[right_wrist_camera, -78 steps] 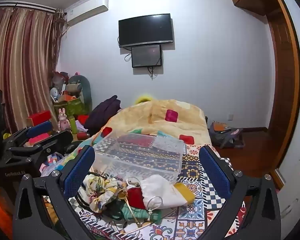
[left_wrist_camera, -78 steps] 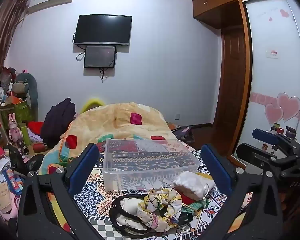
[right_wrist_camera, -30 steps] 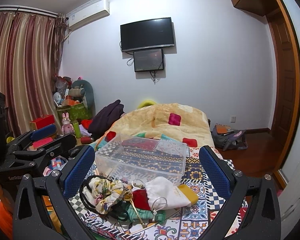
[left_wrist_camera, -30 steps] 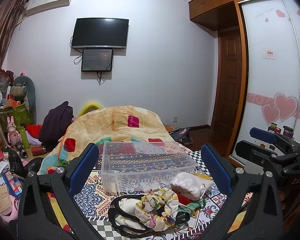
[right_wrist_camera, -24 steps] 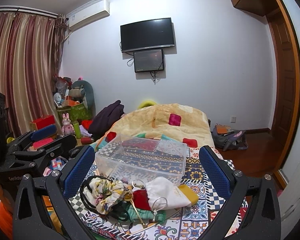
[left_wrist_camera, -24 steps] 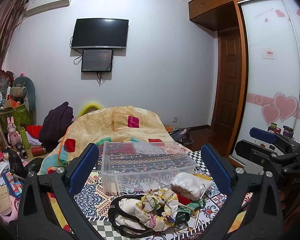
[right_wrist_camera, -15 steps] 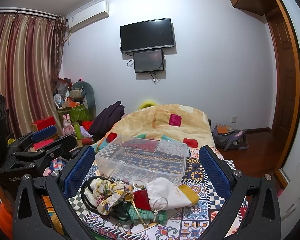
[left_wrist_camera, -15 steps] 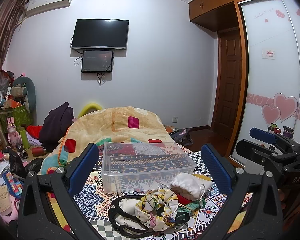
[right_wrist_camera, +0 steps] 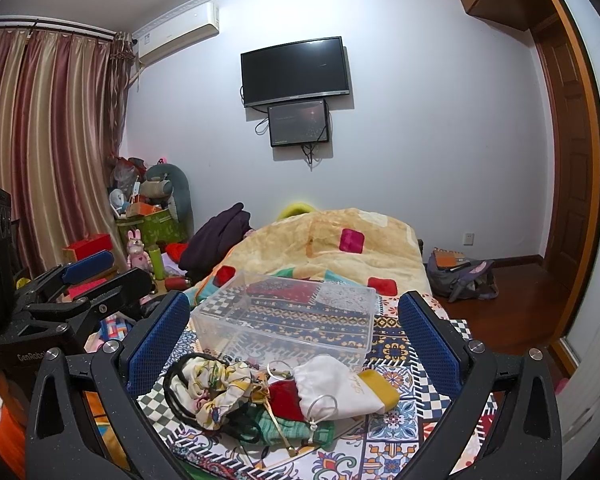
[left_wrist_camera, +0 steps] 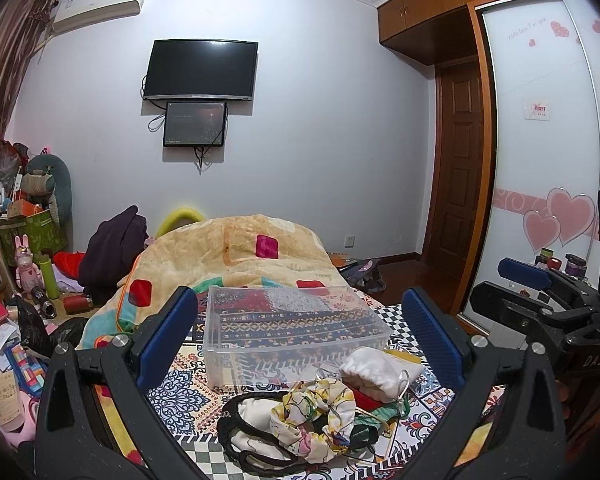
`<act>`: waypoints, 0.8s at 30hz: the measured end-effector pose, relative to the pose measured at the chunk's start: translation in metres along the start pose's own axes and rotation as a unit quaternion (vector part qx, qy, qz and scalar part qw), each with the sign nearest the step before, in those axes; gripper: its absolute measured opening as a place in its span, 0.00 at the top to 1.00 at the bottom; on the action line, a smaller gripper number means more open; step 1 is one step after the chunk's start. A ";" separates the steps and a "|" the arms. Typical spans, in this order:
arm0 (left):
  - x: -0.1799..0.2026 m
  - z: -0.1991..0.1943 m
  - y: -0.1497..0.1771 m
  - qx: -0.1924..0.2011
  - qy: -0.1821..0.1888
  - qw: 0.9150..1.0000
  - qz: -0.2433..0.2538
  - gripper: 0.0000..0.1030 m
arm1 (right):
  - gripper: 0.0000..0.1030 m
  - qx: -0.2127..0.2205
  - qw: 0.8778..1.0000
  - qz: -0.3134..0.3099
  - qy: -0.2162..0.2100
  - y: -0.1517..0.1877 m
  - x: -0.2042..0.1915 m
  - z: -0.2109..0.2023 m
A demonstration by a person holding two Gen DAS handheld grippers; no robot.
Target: Organize soft objects
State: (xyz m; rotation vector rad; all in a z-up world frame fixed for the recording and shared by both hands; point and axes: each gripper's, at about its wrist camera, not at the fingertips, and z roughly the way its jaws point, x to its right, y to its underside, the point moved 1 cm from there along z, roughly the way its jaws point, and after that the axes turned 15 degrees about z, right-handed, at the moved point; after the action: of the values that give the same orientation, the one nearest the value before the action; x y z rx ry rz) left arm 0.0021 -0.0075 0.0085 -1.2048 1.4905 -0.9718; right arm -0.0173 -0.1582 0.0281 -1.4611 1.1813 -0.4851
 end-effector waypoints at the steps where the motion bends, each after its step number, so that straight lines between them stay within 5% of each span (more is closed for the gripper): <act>1: 0.000 0.000 0.000 0.000 0.000 1.000 0.000 0.00 | 0.00 0.000 1.000 0.000 0.000 0.000 0.000 0.000; 18: -0.001 0.000 0.000 -0.002 0.002 1.000 -0.001 0.00 | 0.00 -0.001 1.000 0.000 0.000 0.000 0.000 0.000; 24: -0.006 0.017 0.008 -0.038 0.012 0.999 -0.006 0.00 | 0.00 -0.019 1.000 0.004 0.012 0.002 0.006 0.008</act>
State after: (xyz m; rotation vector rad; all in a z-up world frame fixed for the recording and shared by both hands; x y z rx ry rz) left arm 0.0168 -0.0005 -0.0020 -1.2610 1.5521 -0.9480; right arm -0.0089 -0.1593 0.0219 -1.4867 1.2213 -0.4779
